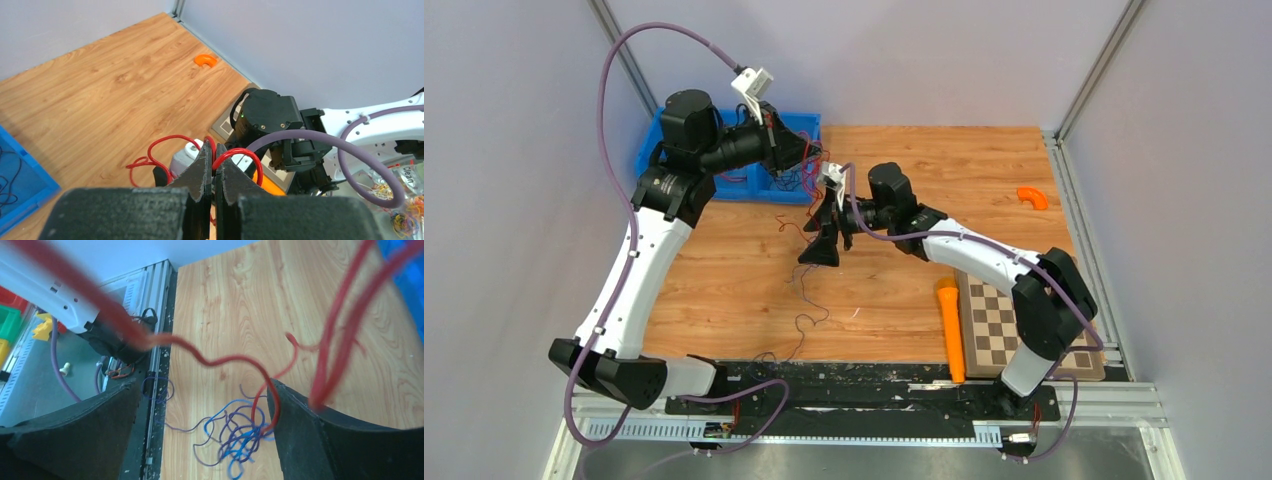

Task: Untangle the cables

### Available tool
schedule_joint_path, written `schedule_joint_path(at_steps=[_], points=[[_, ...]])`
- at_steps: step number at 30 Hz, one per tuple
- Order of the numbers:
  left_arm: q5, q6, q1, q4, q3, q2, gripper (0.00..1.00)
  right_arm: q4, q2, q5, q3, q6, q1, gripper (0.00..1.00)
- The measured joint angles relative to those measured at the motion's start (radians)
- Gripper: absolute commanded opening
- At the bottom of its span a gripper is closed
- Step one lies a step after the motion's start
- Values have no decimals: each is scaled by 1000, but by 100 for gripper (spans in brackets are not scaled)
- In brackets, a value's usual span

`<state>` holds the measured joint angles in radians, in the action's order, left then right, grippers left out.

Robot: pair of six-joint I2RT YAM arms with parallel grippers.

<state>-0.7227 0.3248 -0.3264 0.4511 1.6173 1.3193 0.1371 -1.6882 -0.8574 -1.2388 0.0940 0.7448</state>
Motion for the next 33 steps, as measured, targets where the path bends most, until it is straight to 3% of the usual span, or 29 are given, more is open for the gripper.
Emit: schedule_joint_path(at_steps=[1,3,5,7,10,20,24,29,33], points=[[1,12,0,-12,-1,0,0,13,-2,4,0,6,1,89],[-2,39,0,-37,-1,0,0,35,-20,32,-9,14,2,73],[-6,68,0,-65,-1,0,0,53,-59,87,-31,18,5,49],[-12,95,1,-92,0,0,0,69,-105,145,-49,18,5,33],[-14,117,11,-97,24,10,0,80,-173,217,-49,16,5,28],[35,164,239,-111,409,138,0,73,-193,264,228,6,-16,33],[78,153,292,-129,462,138,0,23,-193,250,264,1,-46,46],[154,92,335,-130,433,146,0,-31,-150,218,262,-14,-77,71],[220,42,405,-138,410,195,0,-79,-105,192,241,-25,-84,81]])
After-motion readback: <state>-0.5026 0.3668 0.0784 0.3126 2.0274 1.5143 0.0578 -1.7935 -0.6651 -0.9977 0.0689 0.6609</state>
